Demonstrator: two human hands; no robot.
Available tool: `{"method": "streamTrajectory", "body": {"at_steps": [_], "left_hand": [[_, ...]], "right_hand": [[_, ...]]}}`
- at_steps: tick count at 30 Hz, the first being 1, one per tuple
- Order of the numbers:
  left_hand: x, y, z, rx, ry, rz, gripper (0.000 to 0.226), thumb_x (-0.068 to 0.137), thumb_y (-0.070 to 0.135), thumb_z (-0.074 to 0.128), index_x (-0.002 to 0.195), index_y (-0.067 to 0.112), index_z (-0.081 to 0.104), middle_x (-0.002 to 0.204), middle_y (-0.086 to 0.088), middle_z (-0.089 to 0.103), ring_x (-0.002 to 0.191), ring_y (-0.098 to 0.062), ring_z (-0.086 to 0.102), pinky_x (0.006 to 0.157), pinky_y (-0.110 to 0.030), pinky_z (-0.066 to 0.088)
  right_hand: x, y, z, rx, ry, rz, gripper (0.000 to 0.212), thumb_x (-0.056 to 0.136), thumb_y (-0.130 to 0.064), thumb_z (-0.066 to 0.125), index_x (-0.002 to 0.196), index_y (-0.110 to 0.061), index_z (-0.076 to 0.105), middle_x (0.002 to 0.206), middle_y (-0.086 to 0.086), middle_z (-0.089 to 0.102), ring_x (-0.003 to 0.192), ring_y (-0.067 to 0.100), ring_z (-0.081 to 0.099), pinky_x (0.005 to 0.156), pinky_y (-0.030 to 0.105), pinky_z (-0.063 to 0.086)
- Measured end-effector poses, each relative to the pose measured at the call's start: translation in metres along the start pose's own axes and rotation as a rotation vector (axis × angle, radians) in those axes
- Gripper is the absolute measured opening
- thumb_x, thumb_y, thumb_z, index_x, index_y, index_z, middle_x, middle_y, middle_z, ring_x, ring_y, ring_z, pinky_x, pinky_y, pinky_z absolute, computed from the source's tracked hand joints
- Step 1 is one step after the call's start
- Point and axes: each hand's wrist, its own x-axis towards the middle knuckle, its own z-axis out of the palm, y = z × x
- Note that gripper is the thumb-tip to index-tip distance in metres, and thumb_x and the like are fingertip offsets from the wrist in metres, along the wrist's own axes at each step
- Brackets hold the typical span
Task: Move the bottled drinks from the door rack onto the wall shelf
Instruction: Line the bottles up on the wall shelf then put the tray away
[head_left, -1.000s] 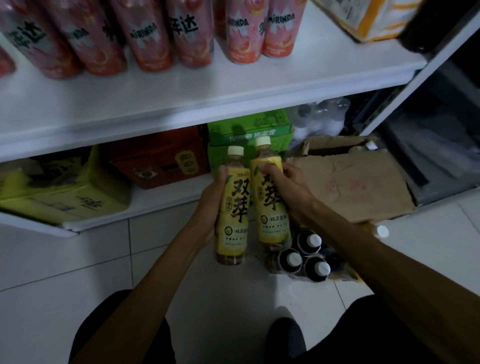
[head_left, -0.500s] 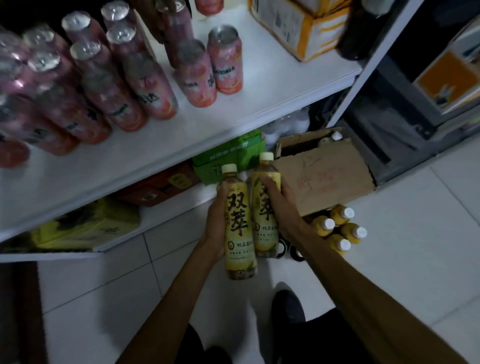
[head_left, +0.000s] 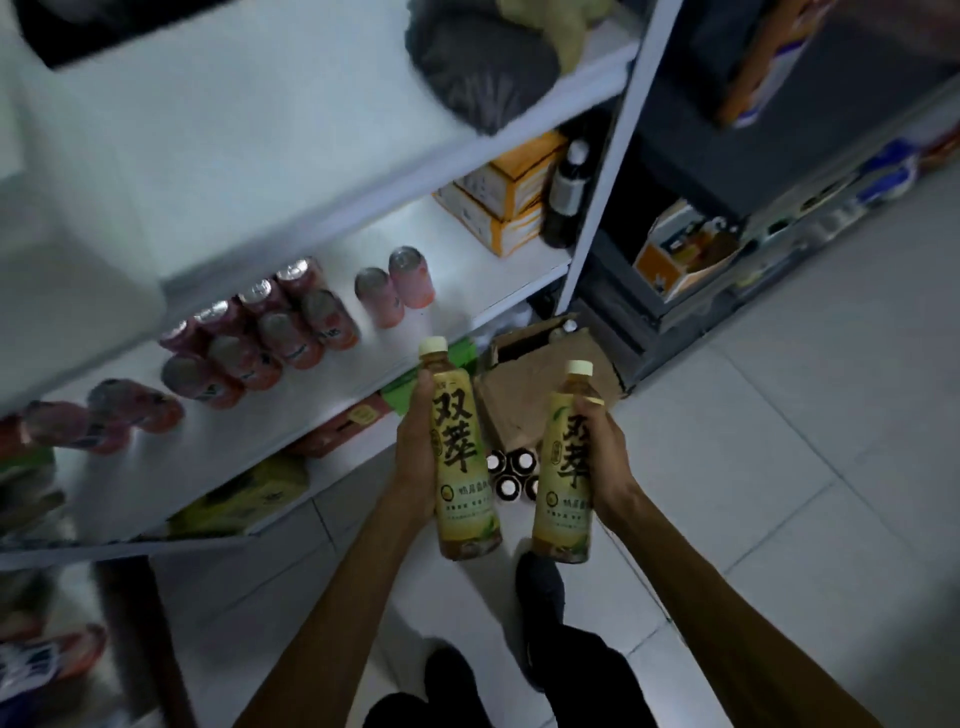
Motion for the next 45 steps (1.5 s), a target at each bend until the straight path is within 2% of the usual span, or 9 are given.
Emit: {"method": "streamTrajectory", "body": {"at_steps": [3,6,9,13,18,25,34,37,45], "left_hand": [[-0.046,0.058,0.038,0.029,-0.056,0.058,0.067,0.075,0.073,0.062,0.103,0.012,0.063,0.08,-0.015,0.052,0.064,-0.025,0.05,0.062,-0.035,0.043],[-0.093,0.122,0.073,0.045,-0.061,0.148,0.067,0.08,0.071,0.059,0.109,0.011,0.057,0.082,-0.01,0.052,0.071,-0.023,0.049,0.065,-0.036,0.042],[-0.137,0.184,0.097,0.018,-0.091,0.194,0.077,0.067,0.076,0.067,0.103,0.009,0.053,0.08,-0.012,0.048,0.067,-0.023,0.049,0.061,-0.033,0.045],[-0.195,0.273,0.118,-0.004,-0.173,0.304,0.077,0.065,0.074,0.071,0.093,0.004,0.056,0.077,-0.021,0.048,0.06,-0.03,0.053,0.06,-0.039,0.048],[-0.278,0.378,0.144,0.077,-0.089,0.553,0.07,0.069,0.071,0.061,0.1,0.009,0.064,0.072,-0.014,0.064,0.058,-0.027,0.061,0.059,-0.035,0.052],[-0.351,0.464,0.158,0.103,0.093,0.834,0.053,0.079,0.063,0.053,0.097,0.015,0.066,0.073,-0.007,0.067,0.062,-0.02,0.064,0.058,-0.031,0.054],[-0.381,0.491,0.132,0.04,0.244,1.021,0.08,0.08,0.069,0.06,0.119,-0.001,0.055,0.093,-0.029,0.059,0.07,-0.032,0.06,0.061,-0.04,0.056],[-0.392,0.487,0.115,0.065,0.373,1.04,0.071,0.082,0.07,0.055,0.102,0.003,0.067,0.087,-0.022,0.069,0.072,-0.03,0.067,0.063,-0.037,0.056],[-0.464,0.469,0.033,-0.061,0.675,1.044,0.069,0.076,0.071,0.061,0.102,0.007,0.069,0.084,-0.022,0.067,0.066,-0.03,0.065,0.062,-0.038,0.053]], "right_hand": [[-0.054,-0.063,0.014,-0.042,-0.047,-0.099,0.048,0.081,-0.054,0.06,0.111,-0.016,0.064,0.096,0.02,0.068,0.085,0.035,0.064,0.082,0.059,0.053],[-0.108,-0.127,0.035,-0.059,-0.052,-0.191,0.038,0.091,-0.047,0.055,0.111,-0.017,0.064,0.091,0.009,0.07,0.082,0.026,0.066,0.077,0.043,0.056],[-0.158,-0.189,0.057,-0.158,-0.049,-0.298,0.055,0.079,-0.071,0.054,0.114,-0.029,0.064,0.105,0.003,0.07,0.094,0.025,0.067,0.088,0.048,0.054],[-0.229,-0.275,0.092,-0.105,-0.11,-0.476,0.062,0.08,-0.061,0.055,0.117,-0.01,0.061,0.1,0.005,0.066,0.094,0.026,0.064,0.08,0.039,0.051],[-0.304,-0.357,0.139,-0.159,-0.19,-0.668,0.097,0.065,-0.086,0.052,0.137,-0.022,0.052,0.136,0.005,0.056,0.125,0.027,0.053,0.106,0.05,0.043],[-0.368,-0.439,0.179,-0.204,-0.384,-0.856,0.051,0.095,-0.059,0.045,0.123,-0.019,0.058,0.114,0.007,0.066,0.103,0.023,0.064,0.088,0.041,0.054],[-0.391,-0.459,0.234,-0.301,-0.603,-0.941,0.043,0.093,-0.056,0.05,0.107,-0.016,0.057,0.097,0.005,0.067,0.092,0.021,0.067,0.083,0.041,0.056],[-0.399,-0.45,0.257,-0.329,-0.698,-0.96,0.043,0.094,-0.055,0.051,0.105,-0.013,0.057,0.093,0.004,0.066,0.089,0.021,0.067,0.079,0.038,0.055],[-0.453,-0.393,0.342,-0.361,-1.009,-0.964,0.078,0.068,-0.091,0.043,0.102,-0.023,0.059,0.094,0.001,0.067,0.09,0.02,0.065,0.085,0.042,0.054]]}}
